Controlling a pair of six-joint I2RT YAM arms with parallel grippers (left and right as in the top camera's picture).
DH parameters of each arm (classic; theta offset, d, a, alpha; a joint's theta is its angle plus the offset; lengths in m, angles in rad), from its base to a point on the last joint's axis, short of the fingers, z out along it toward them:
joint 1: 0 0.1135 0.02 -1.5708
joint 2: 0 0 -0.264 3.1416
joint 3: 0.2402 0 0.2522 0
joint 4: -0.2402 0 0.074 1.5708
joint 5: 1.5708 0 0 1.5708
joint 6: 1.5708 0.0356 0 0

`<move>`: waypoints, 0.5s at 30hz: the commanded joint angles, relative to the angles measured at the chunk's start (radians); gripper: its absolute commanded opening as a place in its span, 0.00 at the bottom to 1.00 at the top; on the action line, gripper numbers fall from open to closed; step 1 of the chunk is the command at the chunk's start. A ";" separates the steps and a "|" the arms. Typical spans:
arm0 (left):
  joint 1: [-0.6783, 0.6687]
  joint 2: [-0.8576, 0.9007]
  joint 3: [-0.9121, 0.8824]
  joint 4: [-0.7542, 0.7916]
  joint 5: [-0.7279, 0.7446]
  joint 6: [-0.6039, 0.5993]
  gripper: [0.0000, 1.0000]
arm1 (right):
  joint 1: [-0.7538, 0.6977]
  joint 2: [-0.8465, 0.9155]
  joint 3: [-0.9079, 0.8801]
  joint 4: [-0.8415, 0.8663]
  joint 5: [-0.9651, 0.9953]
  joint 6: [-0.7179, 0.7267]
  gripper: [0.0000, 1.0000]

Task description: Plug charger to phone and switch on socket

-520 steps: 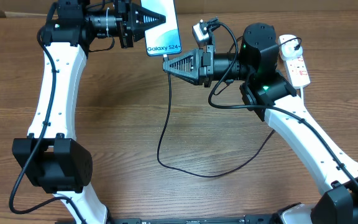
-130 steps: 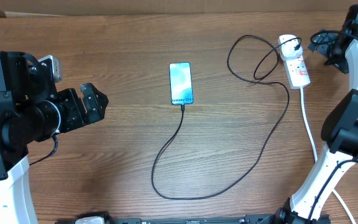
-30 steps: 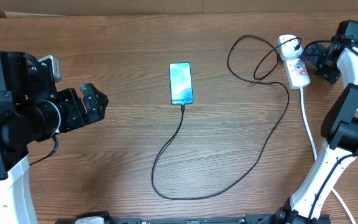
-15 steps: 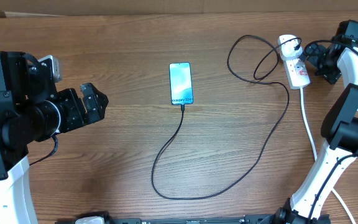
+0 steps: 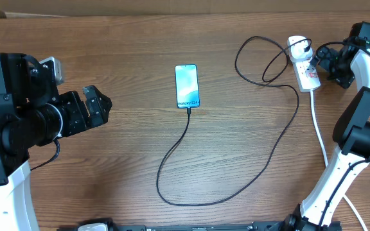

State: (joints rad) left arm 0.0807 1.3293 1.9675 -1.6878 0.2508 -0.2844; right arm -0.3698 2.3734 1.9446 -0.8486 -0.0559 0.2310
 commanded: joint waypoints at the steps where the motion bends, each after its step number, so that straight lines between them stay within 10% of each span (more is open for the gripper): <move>1: 0.004 -0.002 -0.003 -0.002 0.001 0.016 1.00 | 0.016 0.014 -0.019 0.002 -0.017 -0.023 1.00; 15: 0.004 -0.002 -0.003 -0.001 0.001 0.016 1.00 | 0.016 0.014 -0.019 0.036 0.027 0.008 1.00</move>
State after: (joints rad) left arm 0.0803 1.3293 1.9675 -1.6878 0.2508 -0.2844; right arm -0.3698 2.3734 1.9408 -0.8219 -0.0254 0.2329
